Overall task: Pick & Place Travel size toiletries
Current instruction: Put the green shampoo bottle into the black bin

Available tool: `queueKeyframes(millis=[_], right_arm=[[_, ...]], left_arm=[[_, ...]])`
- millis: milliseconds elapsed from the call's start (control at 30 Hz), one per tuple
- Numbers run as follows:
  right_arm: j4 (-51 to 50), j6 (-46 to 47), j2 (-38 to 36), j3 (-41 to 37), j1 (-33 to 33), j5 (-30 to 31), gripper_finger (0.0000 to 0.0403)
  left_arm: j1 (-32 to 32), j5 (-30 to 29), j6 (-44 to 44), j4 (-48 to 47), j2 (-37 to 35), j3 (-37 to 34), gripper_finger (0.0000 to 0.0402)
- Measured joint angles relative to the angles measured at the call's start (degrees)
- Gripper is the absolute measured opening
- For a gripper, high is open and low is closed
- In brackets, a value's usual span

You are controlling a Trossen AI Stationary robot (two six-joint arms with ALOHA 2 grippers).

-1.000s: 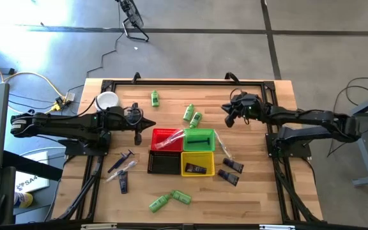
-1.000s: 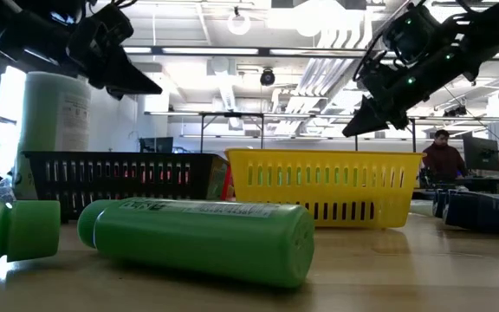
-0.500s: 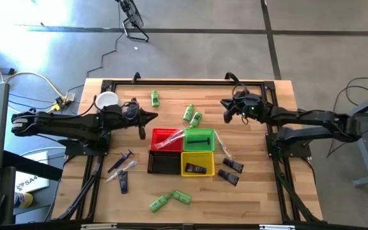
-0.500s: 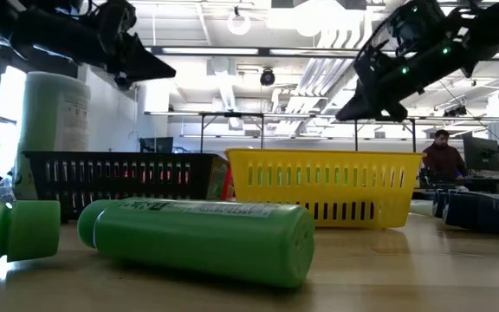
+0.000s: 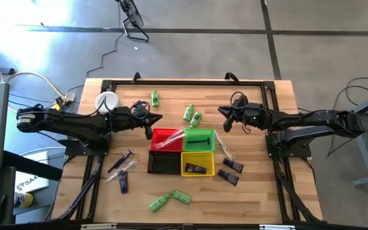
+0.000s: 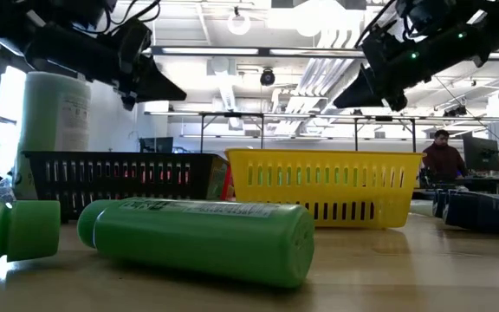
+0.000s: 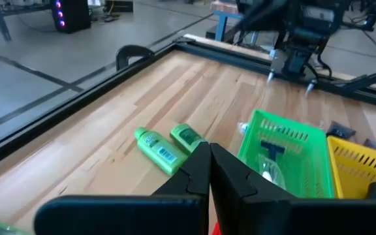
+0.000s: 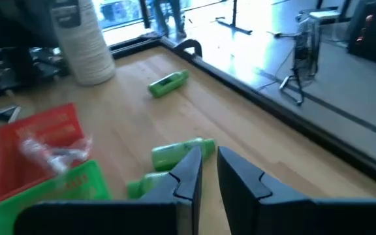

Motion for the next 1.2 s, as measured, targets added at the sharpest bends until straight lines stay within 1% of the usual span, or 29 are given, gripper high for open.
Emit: queueKeyframes(millis=[133,300,367,433,533,733,833,933,1033,1100,1200], right_arm=[[5.64,0.64,0.02,-4.03,2.39,-1.26,0.0040],[19.29,-3.25,-0.06,-10.53,2.44,-8.17,0.0040],[21.19,-5.60,-1.51,-11.90,1.45,-9.99,0.0040],[20.34,-7.26,-3.73,-11.80,-0.24,-10.44,0.0040],[16.52,-8.77,-7.98,-11.84,-3.00,-10.56,0.0040],[9.76,-9.23,-17.43,-11.84,-7.98,-10.58,0.0040],[9.59,-9.21,-20.12,-11.84,-9.79,-10.58,0.0040],[9.32,-9.25,-21.54,-11.84,-10.99,-10.58,0.0040],[7.80,-9.27,-21.63,-11.84,-11.92,-10.61,0.0040],[6.61,-9.27,-21.37,-11.84,-12.50,-10.72,0.0040],[6.21,-9.27,-20.66,-11.84,-13.44,-10.62,0.0040]], left_arm=[[0.00,0.00,0.09,0.08,0.28,0.01,0.0001],[0.00,0.00,0.20,0.12,0.27,0.01,0.0001],[0.00,0.02,0.16,0.08,0.27,0.01,0.0001],[0.00,0.02,-0.24,-0.10,0.27,0.01,0.0001],[0.00,0.07,-1.89,-0.30,0.27,0.01,0.0001],[0.00,0.71,-4.48,-0.51,0.33,0.23,0.0001],[0.00,0.13,-4.42,-0.80,1.53,1.87,0.0001],[0.00,-0.56,-3.11,-1.68,4.03,4.97,0.0001],[0.00,-1.13,-2.77,-6.07,7.74,9.19,0.0001],[0.00,-3.48,-2.82,-9.72,10.72,12.56,0.0001],[0.07,-9.83,-2.99,-14.81,14.60,17.88,0.0001]])
